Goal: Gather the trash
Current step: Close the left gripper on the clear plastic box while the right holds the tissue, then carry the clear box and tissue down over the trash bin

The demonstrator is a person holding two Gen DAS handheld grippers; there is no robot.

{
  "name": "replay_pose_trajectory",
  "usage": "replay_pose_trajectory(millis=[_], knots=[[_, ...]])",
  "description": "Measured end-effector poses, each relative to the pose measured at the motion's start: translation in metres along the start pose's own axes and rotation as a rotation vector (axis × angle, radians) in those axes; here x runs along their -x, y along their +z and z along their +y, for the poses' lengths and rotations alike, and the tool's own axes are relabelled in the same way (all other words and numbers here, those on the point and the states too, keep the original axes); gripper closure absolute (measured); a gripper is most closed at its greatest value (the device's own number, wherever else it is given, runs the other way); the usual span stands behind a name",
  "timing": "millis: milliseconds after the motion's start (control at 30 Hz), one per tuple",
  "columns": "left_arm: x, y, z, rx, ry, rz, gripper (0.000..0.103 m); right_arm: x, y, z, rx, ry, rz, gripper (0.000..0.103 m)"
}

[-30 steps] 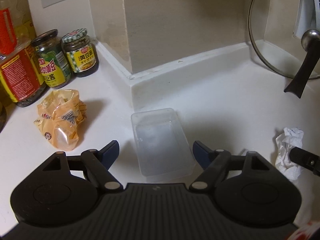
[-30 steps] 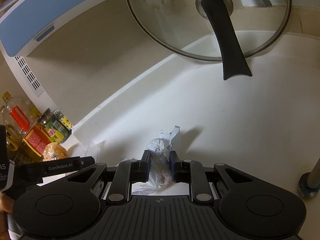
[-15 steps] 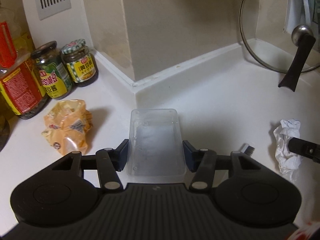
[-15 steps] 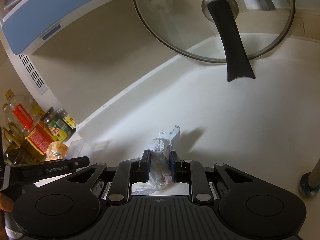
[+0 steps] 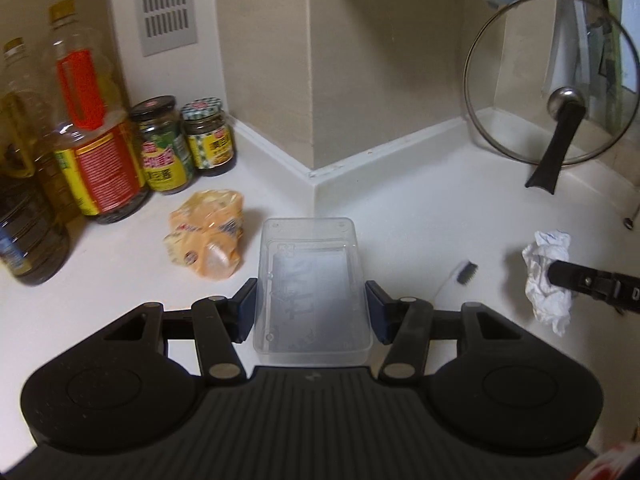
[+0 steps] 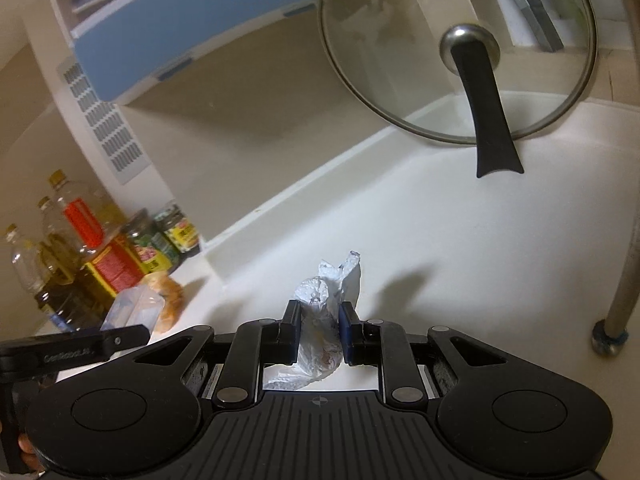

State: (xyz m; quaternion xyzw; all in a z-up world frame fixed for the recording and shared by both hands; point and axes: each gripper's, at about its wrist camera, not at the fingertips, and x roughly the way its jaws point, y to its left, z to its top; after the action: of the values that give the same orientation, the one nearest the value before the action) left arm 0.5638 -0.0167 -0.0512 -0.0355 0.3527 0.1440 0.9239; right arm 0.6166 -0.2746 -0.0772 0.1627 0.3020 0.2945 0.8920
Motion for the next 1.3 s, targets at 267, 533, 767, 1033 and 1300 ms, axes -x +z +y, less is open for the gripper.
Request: replay_pose_trajectory(millis=[267,533,767,1033,1300], knots=[[0.070,-0.040,0.027,0.047,-0.029,-0.015,0.050,0.051,-0.026,0.037,0.034,0.051,-0.016,0.083],[0.139,-0.095,0.049,0.066,-0.044,-0.017,0.050,0.107,-0.070,0.085,0.045,0.105,0.005,0.083],[0.189,-0.144,0.066,0.075,-0.050,-0.002,0.050,0.145,-0.120,0.121,0.054,0.148,0.054,0.083],[0.221,-0.195,0.078,0.080,-0.070,0.041,0.050,0.165,-0.179,0.145,0.070,0.152,0.148,0.083],[0.227,-0.237,0.082,0.102,-0.080,0.112,0.050,0.161,-0.226,0.159,0.116,0.136,0.257,0.083]])
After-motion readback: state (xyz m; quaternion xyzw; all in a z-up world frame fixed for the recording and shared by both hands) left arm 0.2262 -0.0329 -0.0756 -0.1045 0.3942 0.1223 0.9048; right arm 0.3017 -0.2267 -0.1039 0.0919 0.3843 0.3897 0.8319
